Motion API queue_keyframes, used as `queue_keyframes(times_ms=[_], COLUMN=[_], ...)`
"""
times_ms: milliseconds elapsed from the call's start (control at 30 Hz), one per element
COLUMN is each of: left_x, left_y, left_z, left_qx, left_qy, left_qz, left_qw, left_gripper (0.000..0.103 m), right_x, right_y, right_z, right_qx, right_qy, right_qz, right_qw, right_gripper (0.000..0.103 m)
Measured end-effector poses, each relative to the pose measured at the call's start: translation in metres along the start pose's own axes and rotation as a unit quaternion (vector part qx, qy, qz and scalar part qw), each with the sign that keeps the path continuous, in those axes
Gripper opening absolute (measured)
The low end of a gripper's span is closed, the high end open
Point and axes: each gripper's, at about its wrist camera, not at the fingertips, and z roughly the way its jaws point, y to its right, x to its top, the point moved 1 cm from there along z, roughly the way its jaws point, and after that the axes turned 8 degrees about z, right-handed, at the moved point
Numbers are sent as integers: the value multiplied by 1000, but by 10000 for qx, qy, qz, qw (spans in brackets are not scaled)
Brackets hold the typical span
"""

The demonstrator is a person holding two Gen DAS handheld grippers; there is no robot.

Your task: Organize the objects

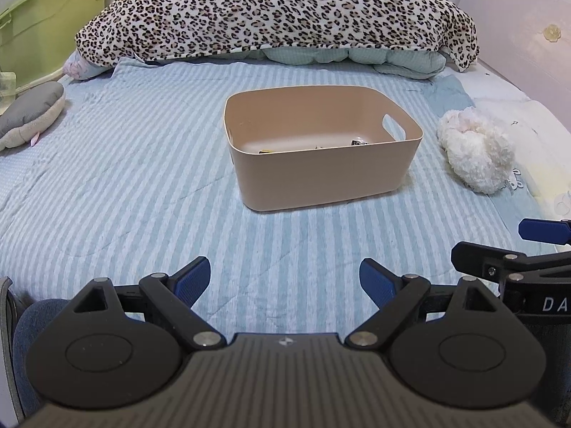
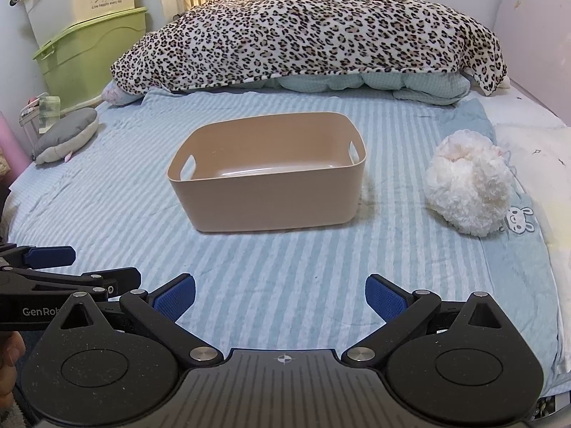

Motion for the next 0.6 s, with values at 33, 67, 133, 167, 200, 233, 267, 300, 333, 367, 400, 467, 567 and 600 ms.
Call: queue_keyframes(times_ms=[33,67,133,167,200,233,267,300,333,367,400,467,567,600], left_x=[0,1,1,1,1,2,1,1,1,2,2,2,2,2], left_y=[0,1,1,2,2,2,2,2,2,2,1,0,1,1], left_z=[0,1,1,1,1,1,1,1,1,1,1,2,2,2], left_qx=[-2,-7,-15,-15,-12,-6,-7,-5,1,0,0,-9,-19,-5], left_qy=[-5,-11,-13,-11,-7,-5,-9,-9,-14,-19,-28,-44,-50,-46], left_qz=[1,4,10,19,27,31,33,29,28,28,25,20,35,42], left_qw=[10000,10000,10000,10000,10000,10000,10000,10000,10000,10000,10000,10000,10000,10000], left_gripper=[91,91,91,91,91,91,91,91,91,91,91,91,91,91], right_x=[0,0,1,1,2,2,2,2,2,2,2,2,2,2], right_y=[0,0,0,0,0,0,0,0,0,0,0,-1,-2,-2], right_z=[0,0,0,0,1,1,2,2,3,4,4,5,8,8], right_qx=[-6,-7,-5,-1,0,2,5,11,19,27,34,38,60,66], right_qy=[6,8,14,16,11,5,1,-5,-11,-17,-24,-42,-75,-78], right_qz=[-9,-16,-12,-10,-4,2,9,13,18,21,20,18,26,28], right_qw=[10000,10000,10000,10000,10000,10000,10000,10000,10000,10000,10000,10000,10000,9999], right_gripper=[103,103,103,103,103,103,103,103,103,103,103,103,103,103])
